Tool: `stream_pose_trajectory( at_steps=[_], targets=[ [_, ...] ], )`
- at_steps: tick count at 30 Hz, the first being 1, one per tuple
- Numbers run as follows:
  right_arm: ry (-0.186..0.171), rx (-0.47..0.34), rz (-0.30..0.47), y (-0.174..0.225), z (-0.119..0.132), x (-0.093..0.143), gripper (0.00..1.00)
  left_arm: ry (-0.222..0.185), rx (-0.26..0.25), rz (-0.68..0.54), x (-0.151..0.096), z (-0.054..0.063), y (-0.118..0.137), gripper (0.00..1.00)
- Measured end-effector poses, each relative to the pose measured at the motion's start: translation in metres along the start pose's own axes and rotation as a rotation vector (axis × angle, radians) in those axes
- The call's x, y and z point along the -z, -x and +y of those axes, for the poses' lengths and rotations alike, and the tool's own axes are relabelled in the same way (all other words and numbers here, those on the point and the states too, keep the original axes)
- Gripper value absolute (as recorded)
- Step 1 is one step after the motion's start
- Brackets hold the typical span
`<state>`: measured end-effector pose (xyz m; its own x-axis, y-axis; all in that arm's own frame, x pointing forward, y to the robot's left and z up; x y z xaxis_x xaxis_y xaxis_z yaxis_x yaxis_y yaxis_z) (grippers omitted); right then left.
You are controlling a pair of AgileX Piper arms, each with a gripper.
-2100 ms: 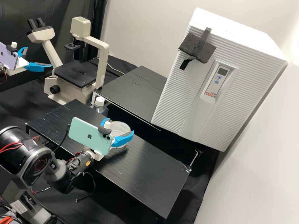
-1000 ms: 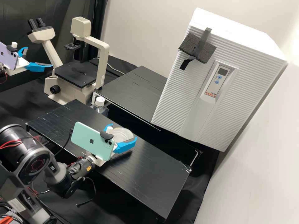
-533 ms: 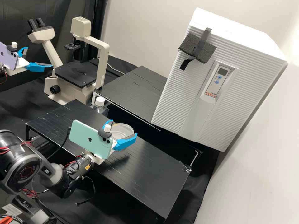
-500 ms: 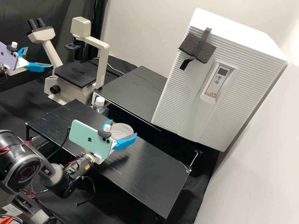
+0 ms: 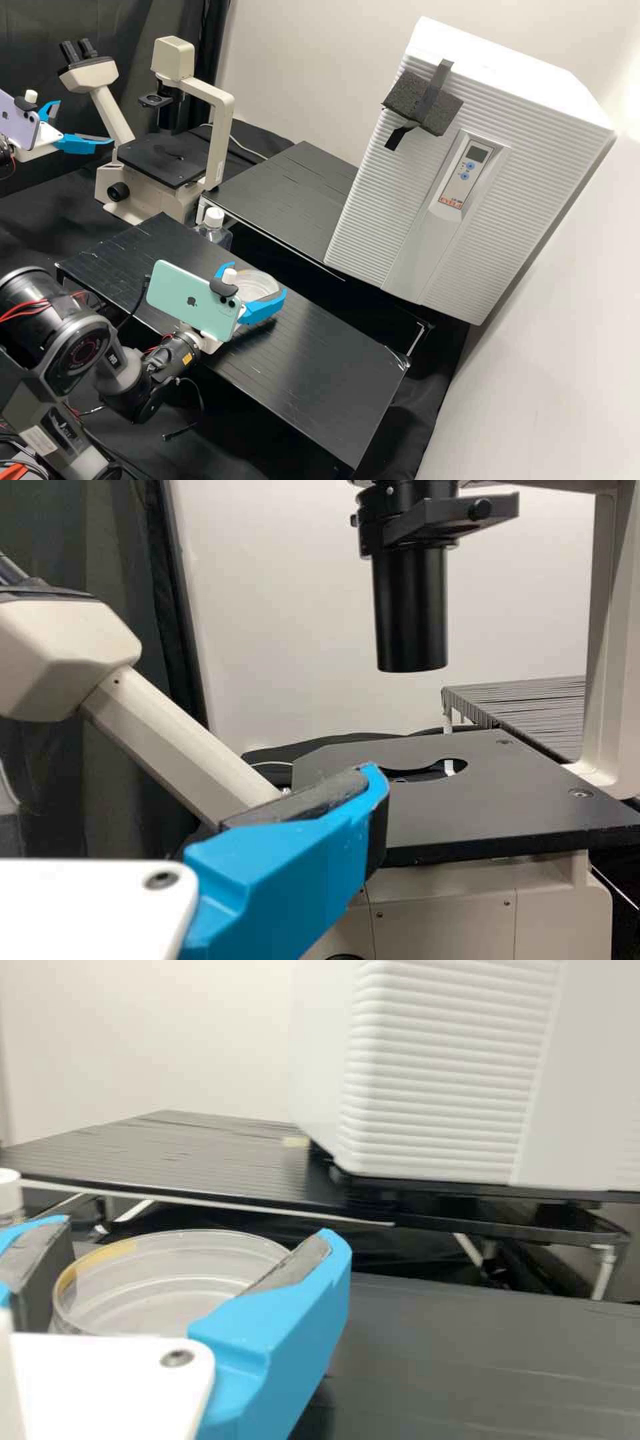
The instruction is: Close the petri dish lid.
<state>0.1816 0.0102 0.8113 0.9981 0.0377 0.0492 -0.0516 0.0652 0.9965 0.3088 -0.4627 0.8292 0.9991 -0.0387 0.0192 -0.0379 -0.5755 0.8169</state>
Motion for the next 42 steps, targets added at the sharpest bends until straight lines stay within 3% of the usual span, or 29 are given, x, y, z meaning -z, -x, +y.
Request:
stream_pose_trajectory(
  at_steps=[16,17,42],
  targets=[
    [0.005,-0.015,-0.017,0.0003,0.0031,-0.0036,0.0,0.0,0.0,0.0,0.0,0.0,0.0,1.0],
    [0.007,-0.014,-0.016,0.0003,0.0033,-0.0038,1.0,0.0,0.0,0.0,0.0,0.0,0.0,1.0],
    [0.018,-0.034,-0.024,0.0015,0.0081,-0.0062,1.0,0.0,0.0,0.0,0.0,0.0,0.0,1.0]
  ],
)
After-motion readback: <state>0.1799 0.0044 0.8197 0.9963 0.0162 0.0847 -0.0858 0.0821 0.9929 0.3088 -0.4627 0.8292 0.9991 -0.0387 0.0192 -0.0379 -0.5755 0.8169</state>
